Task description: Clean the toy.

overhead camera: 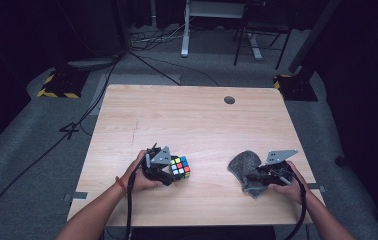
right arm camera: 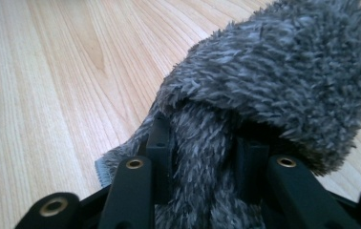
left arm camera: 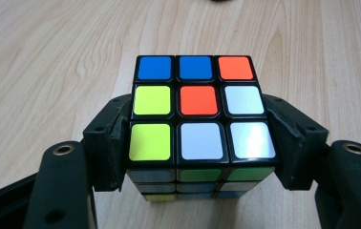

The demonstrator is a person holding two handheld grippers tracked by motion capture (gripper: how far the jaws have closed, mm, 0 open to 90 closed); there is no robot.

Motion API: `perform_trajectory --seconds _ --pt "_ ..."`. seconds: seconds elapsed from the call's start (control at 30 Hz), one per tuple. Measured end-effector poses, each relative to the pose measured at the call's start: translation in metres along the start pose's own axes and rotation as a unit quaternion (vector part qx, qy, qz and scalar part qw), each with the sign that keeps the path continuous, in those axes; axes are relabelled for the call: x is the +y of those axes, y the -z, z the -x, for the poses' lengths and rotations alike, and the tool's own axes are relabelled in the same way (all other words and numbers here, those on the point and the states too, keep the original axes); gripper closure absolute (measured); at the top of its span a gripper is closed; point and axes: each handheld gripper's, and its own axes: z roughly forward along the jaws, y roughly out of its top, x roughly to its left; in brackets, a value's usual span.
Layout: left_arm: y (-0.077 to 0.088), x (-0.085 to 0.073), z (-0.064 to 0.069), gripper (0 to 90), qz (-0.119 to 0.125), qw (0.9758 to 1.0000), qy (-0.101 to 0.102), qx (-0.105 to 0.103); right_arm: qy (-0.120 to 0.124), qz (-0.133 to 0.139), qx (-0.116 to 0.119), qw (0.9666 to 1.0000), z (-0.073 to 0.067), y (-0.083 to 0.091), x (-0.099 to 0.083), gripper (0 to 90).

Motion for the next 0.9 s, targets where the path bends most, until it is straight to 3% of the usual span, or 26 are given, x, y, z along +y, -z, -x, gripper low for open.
perform_trajectory --seconds 0.13,0.2,0.5,0.57,0.67,0.7,0.9 --pt "0.002 -0.004 0.001 31.9 -0.009 1.0000 0.001 0.001 -0.002 0.002 -0.011 0.9999 0.000 0.001 -0.005 60.5" --pt "0.000 -0.005 0.004 30.7 -0.033 0.9994 -0.008 0.007 -0.007 0.005 -0.012 0.9999 0.002 0.002 -0.006 58.0" --pt "0.001 -0.011 0.003 17.6 -0.047 0.9988 0.015 0.005 -0.011 -0.005 -0.047 0.9988 0.004 0.005 -0.008 29.4" --pt "0.003 -0.012 0.003 17.3 -0.059 0.9978 0.012 0.026 -0.004 -0.010 -0.061 0.9981 0.002 0.005 -0.008 26.0" --pt "0.008 -0.014 0.005 16.0 -0.060 0.9977 0.005 0.032 -0.002 -0.013 -0.066 0.9977 0.000 0.008 -0.008 22.2" --pt "0.012 -0.016 0.006 16.0 -0.065 0.9969 -0.002 0.045 0.000 -0.015 -0.071 0.9973 0.000 0.008 -0.009 21.2" --pt "0.025 -0.025 0.006 16.3 -0.076 0.9944 -0.002 0.073 0.008 -0.025 -0.083 0.9962 0.000 0.017 -0.013 21.8"
